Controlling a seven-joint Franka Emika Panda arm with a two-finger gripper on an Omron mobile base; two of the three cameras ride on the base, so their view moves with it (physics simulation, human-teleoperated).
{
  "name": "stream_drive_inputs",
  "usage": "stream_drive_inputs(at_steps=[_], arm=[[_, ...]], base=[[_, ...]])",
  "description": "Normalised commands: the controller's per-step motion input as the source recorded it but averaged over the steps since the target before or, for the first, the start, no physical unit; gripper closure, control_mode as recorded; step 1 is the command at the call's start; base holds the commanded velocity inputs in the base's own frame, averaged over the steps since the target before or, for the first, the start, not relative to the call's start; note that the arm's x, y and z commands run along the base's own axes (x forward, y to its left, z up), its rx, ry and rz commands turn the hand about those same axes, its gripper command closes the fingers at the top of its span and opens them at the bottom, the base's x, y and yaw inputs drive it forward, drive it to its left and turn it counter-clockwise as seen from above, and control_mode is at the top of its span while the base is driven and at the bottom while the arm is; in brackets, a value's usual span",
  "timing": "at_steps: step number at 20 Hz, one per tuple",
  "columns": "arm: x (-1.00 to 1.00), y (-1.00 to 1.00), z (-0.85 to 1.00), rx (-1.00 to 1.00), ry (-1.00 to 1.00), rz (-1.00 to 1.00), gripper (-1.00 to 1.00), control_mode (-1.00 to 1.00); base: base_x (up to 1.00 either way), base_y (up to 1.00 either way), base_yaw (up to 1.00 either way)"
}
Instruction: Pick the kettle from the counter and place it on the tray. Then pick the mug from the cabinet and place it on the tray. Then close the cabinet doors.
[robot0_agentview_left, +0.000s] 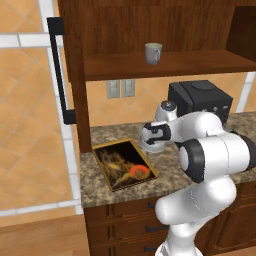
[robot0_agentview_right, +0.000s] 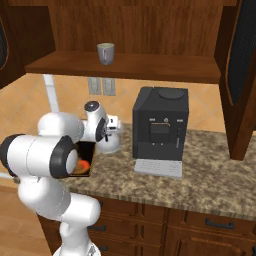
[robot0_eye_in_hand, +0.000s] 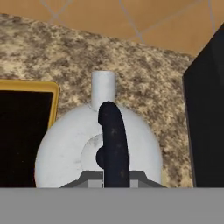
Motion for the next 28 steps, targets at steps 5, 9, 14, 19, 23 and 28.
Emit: stream_drive_inputs(at_steps=[5, 9, 14, 19, 23, 28], arm=[[-0.45, 0.34, 0.59, 0.00, -0.09, 0.09, 1.00, -1.00], [-0.23, 0.65, 0.38, 0.00, 0.00, 0.12, 1.00, -1.00], [-0.03, 0.80, 0.09, 0.00, 0.01, 0.08, 1.00, -1.00], [0.27, 0.57, -0.04, -0.01, -0.06, 0.06, 1.00, -1.00], [0.32, 0.48, -0.23, 0.00, -0.04, 0.04, 1.00, -1.00], [0.06, 0.29, -0.31, 0.00, 0.00, 0.03, 1.00, -1.00]], base=[[0.00, 0.00, 0.00], [0.00, 0.00, 0.00], [0.00, 0.00, 0.00], [0.00, 0.00, 0.00], [0.00, 0.00, 0.00], [0.00, 0.00, 0.00]])
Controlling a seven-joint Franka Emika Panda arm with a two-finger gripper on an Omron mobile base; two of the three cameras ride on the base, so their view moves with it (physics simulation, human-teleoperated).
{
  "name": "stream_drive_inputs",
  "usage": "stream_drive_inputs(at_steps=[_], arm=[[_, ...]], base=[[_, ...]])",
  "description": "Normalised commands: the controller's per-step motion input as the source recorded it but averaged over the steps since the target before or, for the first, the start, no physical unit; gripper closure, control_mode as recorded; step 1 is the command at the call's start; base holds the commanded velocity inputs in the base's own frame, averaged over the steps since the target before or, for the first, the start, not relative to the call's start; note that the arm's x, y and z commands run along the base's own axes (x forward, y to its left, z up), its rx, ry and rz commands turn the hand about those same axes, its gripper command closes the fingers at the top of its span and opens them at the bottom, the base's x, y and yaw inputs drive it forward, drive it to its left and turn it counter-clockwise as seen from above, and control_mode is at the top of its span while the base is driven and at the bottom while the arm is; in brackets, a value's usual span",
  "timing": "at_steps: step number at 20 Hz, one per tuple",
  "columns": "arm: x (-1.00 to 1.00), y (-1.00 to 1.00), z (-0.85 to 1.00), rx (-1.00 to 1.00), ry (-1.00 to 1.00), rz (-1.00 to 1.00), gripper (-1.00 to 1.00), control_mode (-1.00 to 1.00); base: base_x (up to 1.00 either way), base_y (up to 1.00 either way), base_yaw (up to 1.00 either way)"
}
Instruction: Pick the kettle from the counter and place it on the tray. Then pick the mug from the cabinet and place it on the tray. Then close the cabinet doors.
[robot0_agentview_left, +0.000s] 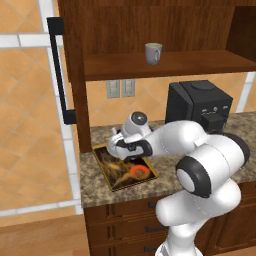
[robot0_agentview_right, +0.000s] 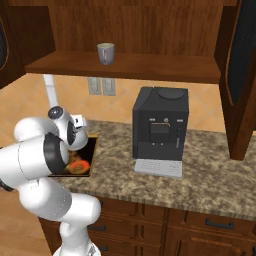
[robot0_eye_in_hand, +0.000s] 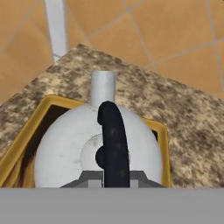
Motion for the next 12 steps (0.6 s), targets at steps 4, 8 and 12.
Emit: stream_drive_inputs(at_steps=[4, 8, 12], arm=[[0.10, 0.21, -0.25, 0.00, 0.00, 0.04, 1.00, -1.00], [0.08, 0.06, -0.28, 0.00, 0.00, 0.02, 1.00, -1.00], [0.10, 0.00, -0.25, 0.00, 0.00, 0.00, 1.00, -1.00]], base=[[0.00, 0.00, 0.00], [0.00, 0.00, 0.00], [0.00, 0.00, 0.00]])
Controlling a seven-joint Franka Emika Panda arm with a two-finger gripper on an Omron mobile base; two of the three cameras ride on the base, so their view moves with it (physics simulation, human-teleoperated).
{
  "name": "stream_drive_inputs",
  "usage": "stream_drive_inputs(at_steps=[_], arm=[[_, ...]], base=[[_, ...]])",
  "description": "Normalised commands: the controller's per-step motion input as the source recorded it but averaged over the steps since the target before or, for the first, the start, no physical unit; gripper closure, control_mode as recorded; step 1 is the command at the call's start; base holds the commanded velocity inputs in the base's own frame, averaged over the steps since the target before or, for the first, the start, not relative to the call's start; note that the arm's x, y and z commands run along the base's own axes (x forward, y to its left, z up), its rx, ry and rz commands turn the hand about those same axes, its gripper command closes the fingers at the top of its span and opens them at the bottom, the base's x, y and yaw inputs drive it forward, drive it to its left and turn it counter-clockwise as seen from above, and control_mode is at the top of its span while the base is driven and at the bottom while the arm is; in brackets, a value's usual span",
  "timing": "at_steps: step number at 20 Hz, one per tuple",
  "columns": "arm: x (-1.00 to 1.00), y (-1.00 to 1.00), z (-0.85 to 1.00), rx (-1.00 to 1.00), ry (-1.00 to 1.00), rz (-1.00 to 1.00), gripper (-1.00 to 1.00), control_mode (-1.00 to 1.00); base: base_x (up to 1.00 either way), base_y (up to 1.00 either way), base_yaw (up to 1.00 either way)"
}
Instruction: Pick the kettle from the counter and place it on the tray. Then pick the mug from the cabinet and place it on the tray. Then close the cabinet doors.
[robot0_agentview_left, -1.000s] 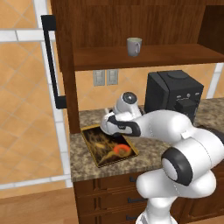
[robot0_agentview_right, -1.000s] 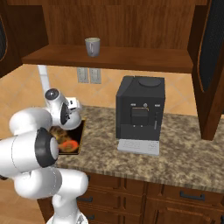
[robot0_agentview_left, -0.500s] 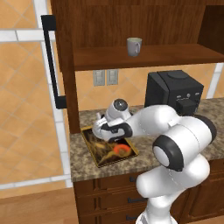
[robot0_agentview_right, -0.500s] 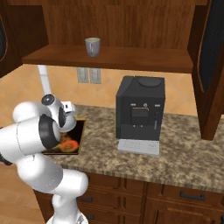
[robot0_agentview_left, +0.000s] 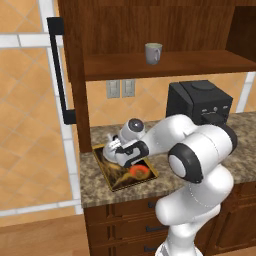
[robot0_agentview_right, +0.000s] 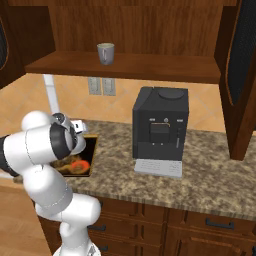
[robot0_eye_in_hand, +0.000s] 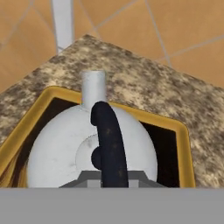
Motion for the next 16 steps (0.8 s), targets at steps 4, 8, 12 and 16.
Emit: stream_drive_inputs(at_steps=[4, 8, 12, 16], arm=[[0.08, 0.00, -0.16, -0.03, 0.00, 0.00, 1.00, -1.00], [0.02, 0.00, -0.17, -0.03, 0.00, 0.00, 1.00, -1.00], [-0.03, 0.00, -0.02, -0.03, 0.00, 0.00, -1.00, -1.00], [-0.06, 0.00, 0.05, -0.01, -0.05, 0.00, -1.00, -1.00]], base=[[0.00, 0.00, 0.00], [0.00, 0.00, 0.00], [0.00, 0.00, 0.00], [0.00, 0.00, 0.00]])
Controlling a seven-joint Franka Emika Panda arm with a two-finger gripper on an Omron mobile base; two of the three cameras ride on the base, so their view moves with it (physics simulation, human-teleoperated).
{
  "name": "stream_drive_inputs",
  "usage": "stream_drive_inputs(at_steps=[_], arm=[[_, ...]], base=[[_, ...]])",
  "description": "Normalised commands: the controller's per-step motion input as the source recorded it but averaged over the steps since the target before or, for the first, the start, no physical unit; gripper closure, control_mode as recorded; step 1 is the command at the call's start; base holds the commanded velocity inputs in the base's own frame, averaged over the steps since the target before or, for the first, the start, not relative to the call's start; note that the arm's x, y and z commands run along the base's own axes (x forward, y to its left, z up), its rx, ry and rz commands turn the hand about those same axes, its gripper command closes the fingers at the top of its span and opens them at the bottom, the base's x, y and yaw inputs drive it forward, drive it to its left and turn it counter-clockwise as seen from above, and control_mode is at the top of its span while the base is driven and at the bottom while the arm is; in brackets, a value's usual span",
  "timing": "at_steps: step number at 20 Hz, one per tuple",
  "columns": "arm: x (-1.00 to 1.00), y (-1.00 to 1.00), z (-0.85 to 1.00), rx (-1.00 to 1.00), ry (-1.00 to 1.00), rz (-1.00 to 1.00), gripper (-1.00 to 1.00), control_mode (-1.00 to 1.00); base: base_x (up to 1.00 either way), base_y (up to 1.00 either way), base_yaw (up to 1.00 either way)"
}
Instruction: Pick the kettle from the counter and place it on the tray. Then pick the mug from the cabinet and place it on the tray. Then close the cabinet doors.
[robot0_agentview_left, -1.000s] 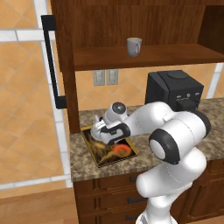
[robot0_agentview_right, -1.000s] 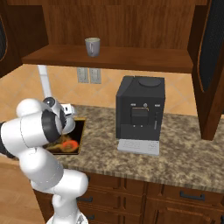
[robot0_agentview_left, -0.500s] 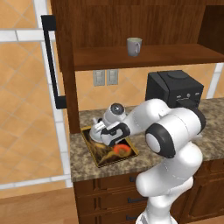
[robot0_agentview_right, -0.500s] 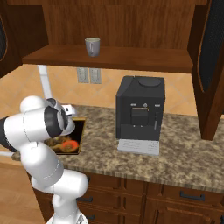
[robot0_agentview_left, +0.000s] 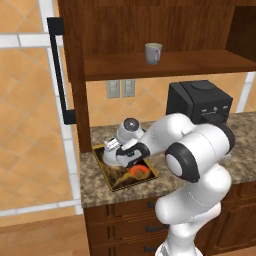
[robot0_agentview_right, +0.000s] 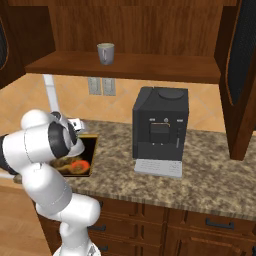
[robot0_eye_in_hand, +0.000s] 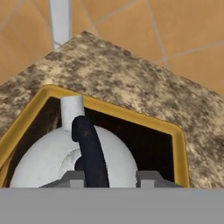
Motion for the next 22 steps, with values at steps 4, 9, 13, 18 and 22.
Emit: stream_drive_inputs(at_steps=[4, 9, 13, 18, 22], arm=[[-0.08, 0.00, 0.26, 0.00, -0.05, 0.00, -1.00, -1.00], [-0.13, -0.05, 0.44, 0.00, 0.00, 0.00, -1.00, -1.00], [-0.39, -0.27, 0.58, 0.03, 0.00, -0.03, -1.00, -1.00], [-0.46, -0.32, 0.68, 0.11, 0.00, -0.05, -1.00, -1.00], [-0.39, -0.23, 0.78, 0.11, 0.00, -0.06, -1.00, -1.00]], base=[[0.00, 0.00, 0.00], [0.00, 0.00, 0.00], [0.00, 0.00, 0.00], [0.00, 0.00, 0.00], [0.00, 0.00, 0.00]])
